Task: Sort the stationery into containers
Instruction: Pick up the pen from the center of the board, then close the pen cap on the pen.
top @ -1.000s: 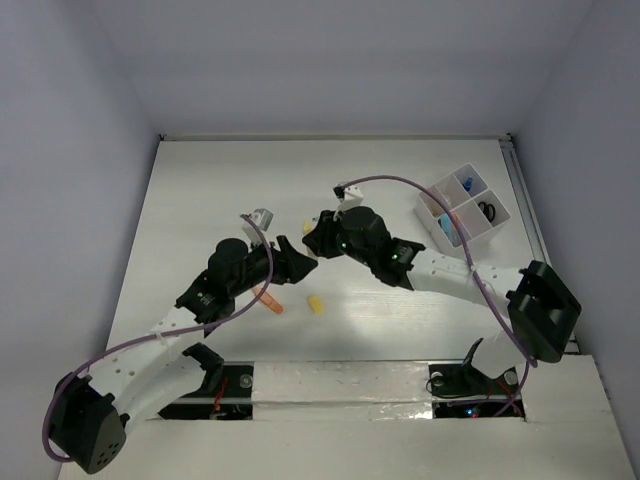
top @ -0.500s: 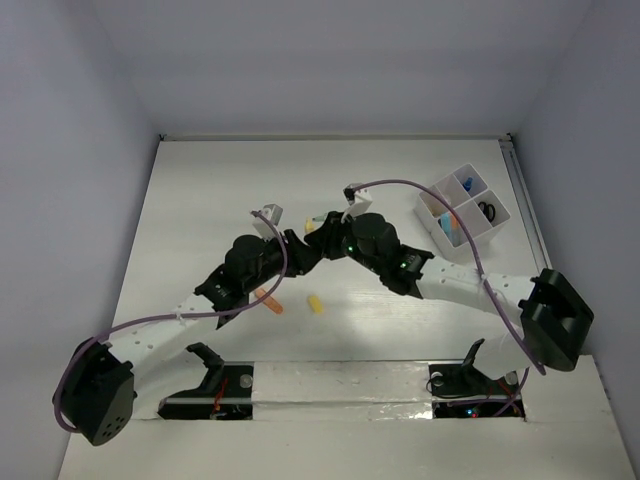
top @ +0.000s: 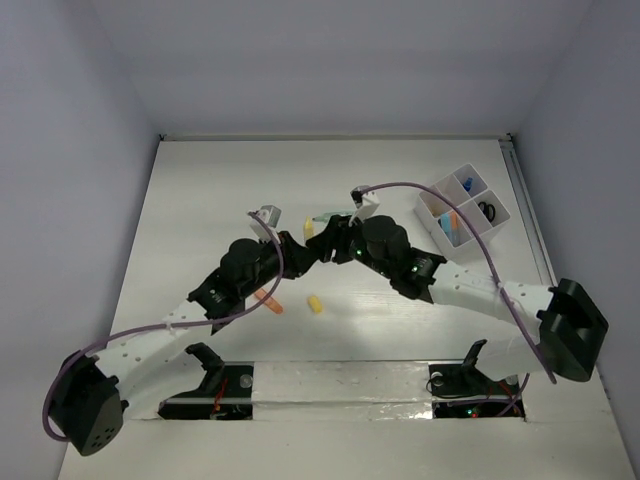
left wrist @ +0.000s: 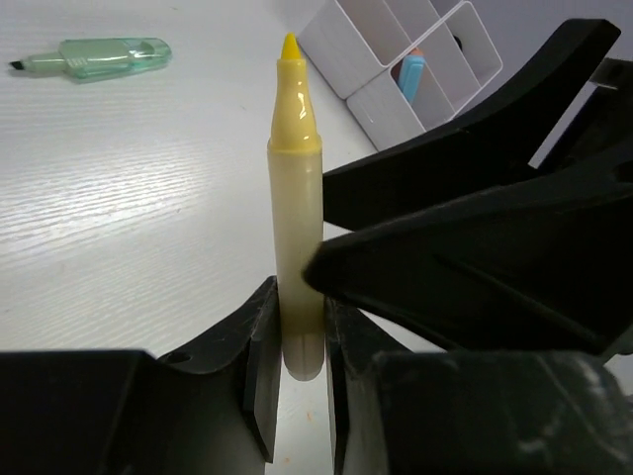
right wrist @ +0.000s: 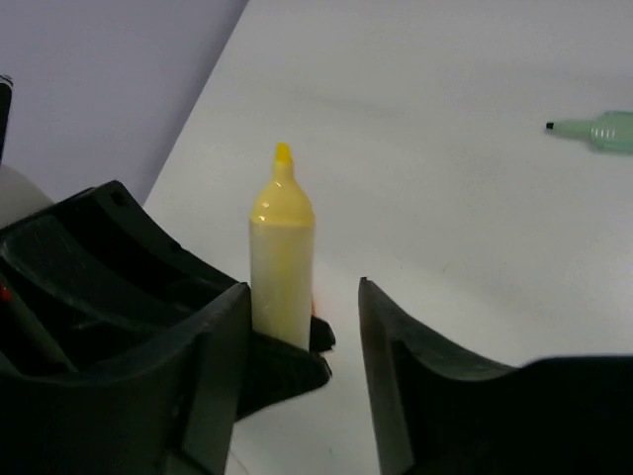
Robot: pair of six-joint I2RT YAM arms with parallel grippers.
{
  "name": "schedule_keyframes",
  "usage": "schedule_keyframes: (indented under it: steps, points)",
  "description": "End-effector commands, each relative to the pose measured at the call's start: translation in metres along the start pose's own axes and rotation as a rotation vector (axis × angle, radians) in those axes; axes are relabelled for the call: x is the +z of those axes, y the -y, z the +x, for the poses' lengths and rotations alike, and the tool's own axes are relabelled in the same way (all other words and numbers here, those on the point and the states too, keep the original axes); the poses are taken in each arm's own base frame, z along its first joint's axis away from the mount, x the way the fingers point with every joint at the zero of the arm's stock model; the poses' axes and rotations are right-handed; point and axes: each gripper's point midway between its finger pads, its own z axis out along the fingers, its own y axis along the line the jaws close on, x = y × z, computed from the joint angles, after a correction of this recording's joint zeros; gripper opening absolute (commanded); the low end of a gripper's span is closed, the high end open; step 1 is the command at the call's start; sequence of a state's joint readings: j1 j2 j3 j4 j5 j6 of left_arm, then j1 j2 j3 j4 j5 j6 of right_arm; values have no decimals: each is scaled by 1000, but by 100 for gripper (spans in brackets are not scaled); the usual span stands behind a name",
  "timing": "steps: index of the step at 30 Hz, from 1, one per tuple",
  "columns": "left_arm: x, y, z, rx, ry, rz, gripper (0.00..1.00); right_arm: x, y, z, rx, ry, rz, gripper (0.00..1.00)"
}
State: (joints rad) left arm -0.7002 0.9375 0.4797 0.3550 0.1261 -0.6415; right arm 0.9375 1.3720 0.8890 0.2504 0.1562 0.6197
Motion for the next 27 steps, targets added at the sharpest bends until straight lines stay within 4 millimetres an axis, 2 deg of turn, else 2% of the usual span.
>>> schedule_keyframes:
  steps: [1,3,4,5,7,8,11,12,16,18,20,21,23,24,25,26,27]
  points:
    - [-15,11,-39,64,111,-12,0,-26,-11,-11,-62,-28,-23,59]
    - [-24,13,-46,87,124,-29,0,-39,-10,-9,-94,-58,-22,68]
    - [-35,18,-57,109,164,-22,0,-45,-12,-10,-115,-63,-41,68]
    - [-41,19,-60,119,161,-37,0,-57,-18,-18,-123,-44,-70,69]
    - [-53,27,-70,139,185,-25,0,-67,-16,-11,-147,-68,-87,64]
    - [-58,31,-75,157,182,-28,0,-70,-16,-10,-157,-68,-99,58]
    - [-72,49,-92,215,206,6,0,-69,3,21,-148,-167,-48,6]
    - [-76,54,-98,234,224,20,0,-63,11,39,-151,-219,-40,0]
    - [-84,59,-109,313,234,6,0,-52,11,79,-141,-359,-101,0]
    - [-85,59,-112,345,237,3,0,-48,6,87,-143,-391,-118,0]
    - [-84,55,-109,358,237,-5,0,-38,11,89,-170,-405,-69,0]
    - [-83,53,-108,361,238,-7,0,-36,13,91,-189,-416,-44,26]
    - [-82,45,-103,360,241,-17,0,-28,17,101,-251,-458,20,62]
    - [-84,44,-101,359,240,-14,0,-26,17,107,-283,-473,47,86]
    - [-85,38,-103,356,245,-31,0,-22,21,111,-306,-484,85,92]
    - [-86,37,-102,357,243,-30,0,-16,31,127,-331,-529,131,94]
    - [-89,36,-105,359,258,-36,0,-14,28,129,-356,-538,155,95]
